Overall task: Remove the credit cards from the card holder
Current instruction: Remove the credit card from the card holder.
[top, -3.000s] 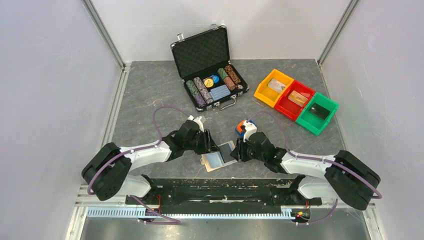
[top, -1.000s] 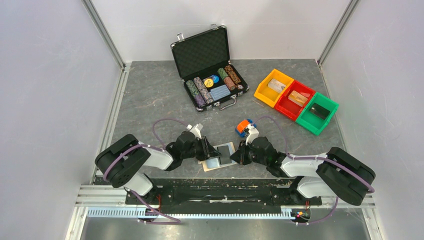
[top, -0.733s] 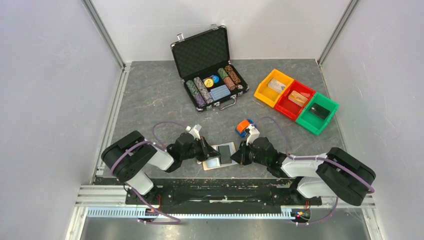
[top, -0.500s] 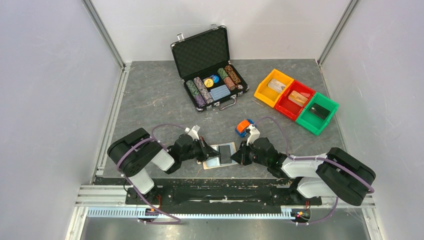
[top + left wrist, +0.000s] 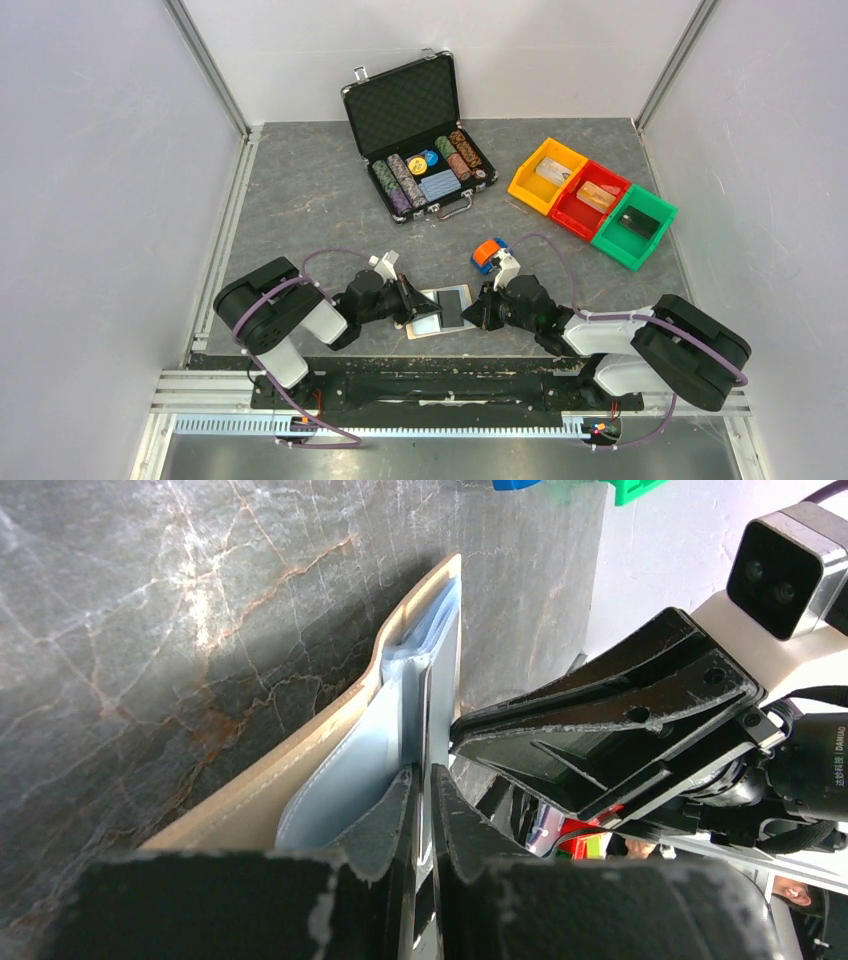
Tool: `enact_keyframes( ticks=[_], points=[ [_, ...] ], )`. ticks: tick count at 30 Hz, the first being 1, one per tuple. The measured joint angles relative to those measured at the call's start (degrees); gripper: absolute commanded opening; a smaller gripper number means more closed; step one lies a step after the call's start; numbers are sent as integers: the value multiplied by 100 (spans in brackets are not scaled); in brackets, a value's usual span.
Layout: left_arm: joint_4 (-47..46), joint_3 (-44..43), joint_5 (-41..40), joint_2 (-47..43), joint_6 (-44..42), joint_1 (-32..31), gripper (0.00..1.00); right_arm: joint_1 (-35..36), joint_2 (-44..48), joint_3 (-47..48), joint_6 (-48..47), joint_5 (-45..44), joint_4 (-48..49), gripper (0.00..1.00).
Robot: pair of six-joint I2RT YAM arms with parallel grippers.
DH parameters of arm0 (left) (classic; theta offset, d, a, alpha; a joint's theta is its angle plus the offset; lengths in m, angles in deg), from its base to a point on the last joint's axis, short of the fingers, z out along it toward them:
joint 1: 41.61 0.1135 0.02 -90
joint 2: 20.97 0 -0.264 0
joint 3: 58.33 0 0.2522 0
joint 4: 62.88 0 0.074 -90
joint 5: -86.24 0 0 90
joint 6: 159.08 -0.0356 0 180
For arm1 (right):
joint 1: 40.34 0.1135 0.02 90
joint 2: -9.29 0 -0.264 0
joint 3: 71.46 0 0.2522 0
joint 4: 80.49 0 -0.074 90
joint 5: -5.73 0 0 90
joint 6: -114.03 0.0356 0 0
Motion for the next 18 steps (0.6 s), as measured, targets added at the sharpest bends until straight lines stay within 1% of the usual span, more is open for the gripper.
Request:
enact_keyframes(
  ticks=[1, 3, 4, 9, 12, 14, 18],
  points=[
    [-15, 20, 4, -15, 0, 0, 12, 0, -11, 0, 2, 2, 11, 10],
    [-52, 66, 9, -48, 0, 0, 4, -4, -48, 0, 2, 20, 57, 10],
    [-85, 87, 9, -50, 0, 0, 2, -7, -66, 0, 4, 28, 81, 10],
    [-162, 118, 11, -50, 4, 0, 2, -7, -87, 0, 2, 37, 118, 10],
    [-229, 144, 13, -46, 7, 0, 13, -9, -98, 0, 4, 37, 129, 10],
    [-275, 162, 22, -46, 11, 0, 12, -9, -98, 0, 4, 39, 133, 10],
    [-402, 208, 63, -15, 24, 0, 2, -11, -98, 0, 4, 46, 136, 10]
  ],
)
